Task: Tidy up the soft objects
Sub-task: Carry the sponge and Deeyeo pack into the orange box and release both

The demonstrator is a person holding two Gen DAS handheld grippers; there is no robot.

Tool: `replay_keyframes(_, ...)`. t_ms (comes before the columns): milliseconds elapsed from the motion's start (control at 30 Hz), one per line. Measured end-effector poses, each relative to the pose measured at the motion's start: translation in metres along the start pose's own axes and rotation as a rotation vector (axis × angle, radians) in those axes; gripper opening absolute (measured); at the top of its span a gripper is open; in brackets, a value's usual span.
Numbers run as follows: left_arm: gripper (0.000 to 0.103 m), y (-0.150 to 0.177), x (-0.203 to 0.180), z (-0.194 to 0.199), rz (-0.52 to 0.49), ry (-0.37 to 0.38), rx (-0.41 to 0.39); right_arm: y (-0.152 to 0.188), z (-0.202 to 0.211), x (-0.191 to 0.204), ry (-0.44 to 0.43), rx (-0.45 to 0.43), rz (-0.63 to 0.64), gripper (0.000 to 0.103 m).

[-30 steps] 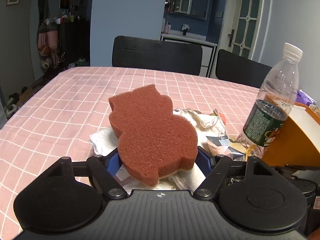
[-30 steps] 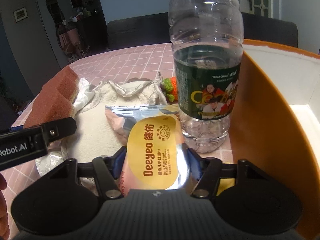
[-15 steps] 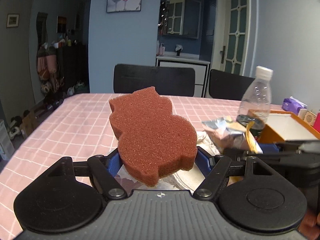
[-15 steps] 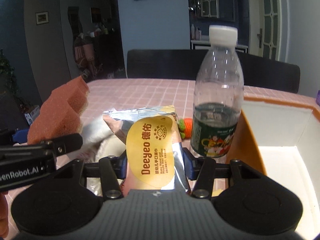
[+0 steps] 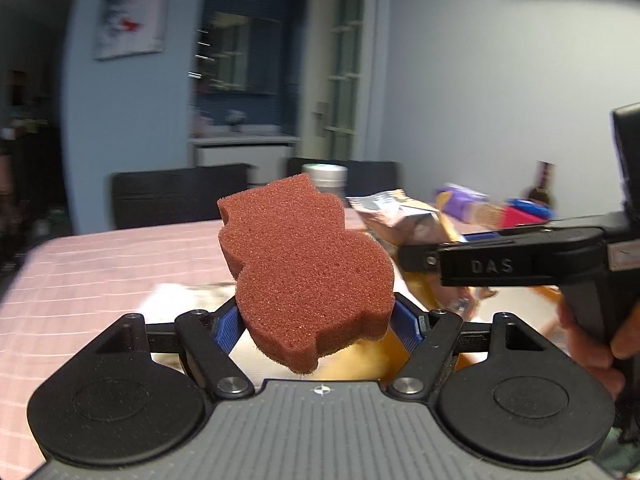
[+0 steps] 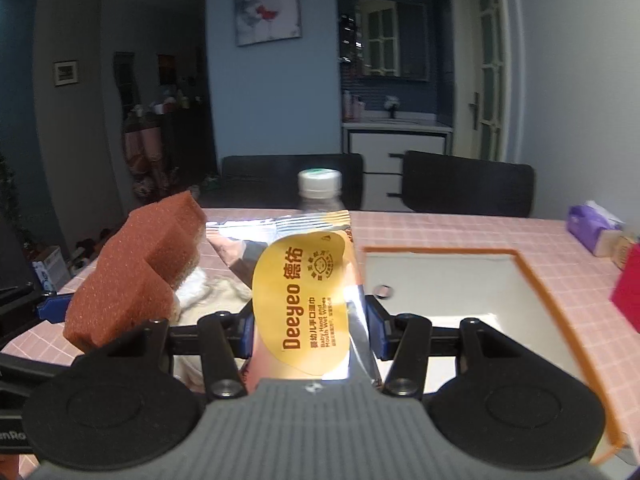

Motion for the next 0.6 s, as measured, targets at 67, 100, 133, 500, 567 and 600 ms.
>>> replay_keyframes(67, 0.086, -0.006, -0.017, -0.011, -0.021, 0.066, 0.029, 0.000, 0.011, -0.020, 0.029, 0.029, -0.019, 0.052)
replay_keyframes(100, 0.086, -0.009, -0.027, -0.015, -0.042, 0.093, 0.041, -0.001, 0.016, -0.033, 0.048, 0.054, -0.030, 0.052)
replay_keyframes(133, 0.086, -0.012, -0.037, -0.022, -0.067, 0.114, 0.054, -0.001, 0.020, -0.042, 0.061, 0.073, -0.035, 0.052)
replay_keyframes(500, 0.086, -0.017, -0.133, -0.121, -0.400, 0.189, 0.351, 0.021, -0.021, -0.160, 0.153, 0.396, 0.005, 0.052)
replay_keyframes(567, 0.086, -0.011, -0.144, -0.138, -0.471, 0.169, 0.400, 0.032, -0.036, -0.163, 0.159, 0.445, 0.049, 0.052)
replay_keyframes(600, 0.086, -0.009, -0.150, -0.144, -0.506, 0.158, 0.418, 0.036, -0.043, -0.165, 0.159, 0.469, 0.074, 0.052)
Point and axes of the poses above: each gripper's, at about its wrist camera, not at the fingertips, and z roughly against the way its jaws point, x to its left, y to its underside, the point moved 3 cm from there along -z, roughly the way its jaws point, and after that the axes turned 4 degrees about z, right-handed, at the moved point
